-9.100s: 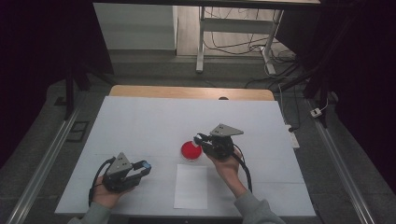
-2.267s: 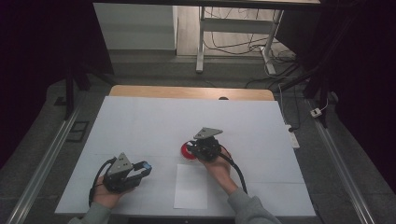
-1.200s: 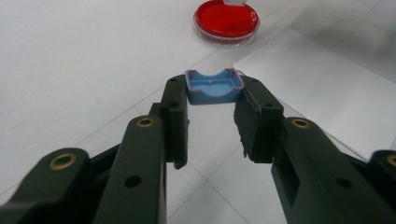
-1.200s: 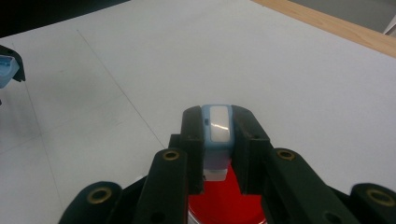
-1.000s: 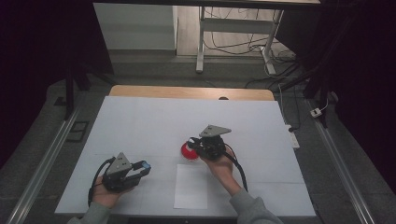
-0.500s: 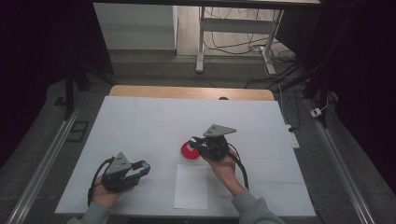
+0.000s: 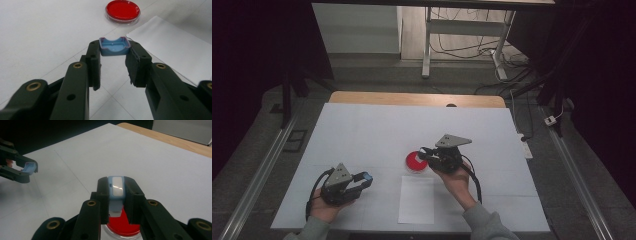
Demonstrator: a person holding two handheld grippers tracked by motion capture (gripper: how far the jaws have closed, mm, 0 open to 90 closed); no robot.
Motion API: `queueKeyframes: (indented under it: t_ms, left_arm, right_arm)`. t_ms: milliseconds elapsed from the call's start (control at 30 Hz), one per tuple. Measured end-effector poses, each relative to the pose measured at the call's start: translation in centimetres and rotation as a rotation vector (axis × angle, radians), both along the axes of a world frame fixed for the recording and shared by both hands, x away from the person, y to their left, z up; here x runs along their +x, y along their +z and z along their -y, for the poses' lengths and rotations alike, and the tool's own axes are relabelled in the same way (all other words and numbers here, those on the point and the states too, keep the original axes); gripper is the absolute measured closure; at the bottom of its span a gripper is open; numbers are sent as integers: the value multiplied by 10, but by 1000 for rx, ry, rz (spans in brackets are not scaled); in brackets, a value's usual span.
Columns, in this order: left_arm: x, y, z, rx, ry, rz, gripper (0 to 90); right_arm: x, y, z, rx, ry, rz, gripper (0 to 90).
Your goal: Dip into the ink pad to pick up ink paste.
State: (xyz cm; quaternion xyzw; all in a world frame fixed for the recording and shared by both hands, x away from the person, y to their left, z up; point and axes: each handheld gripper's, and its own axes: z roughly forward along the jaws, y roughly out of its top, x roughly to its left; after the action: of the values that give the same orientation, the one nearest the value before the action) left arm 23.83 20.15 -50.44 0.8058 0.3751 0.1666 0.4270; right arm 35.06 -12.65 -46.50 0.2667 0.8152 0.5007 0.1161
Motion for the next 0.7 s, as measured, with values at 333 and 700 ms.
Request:
queueKeyframes:
  t_ms: [333, 700]
  left_arm:
    - [0, 0, 0, 0, 1, 1, 656]
    - [0, 0, -1, 0, 2, 1, 656]
  right_arm:
    - [-6, 4, 2, 16, 11, 7, 758]
    - [-13, 5, 4, 5, 26, 11, 758]
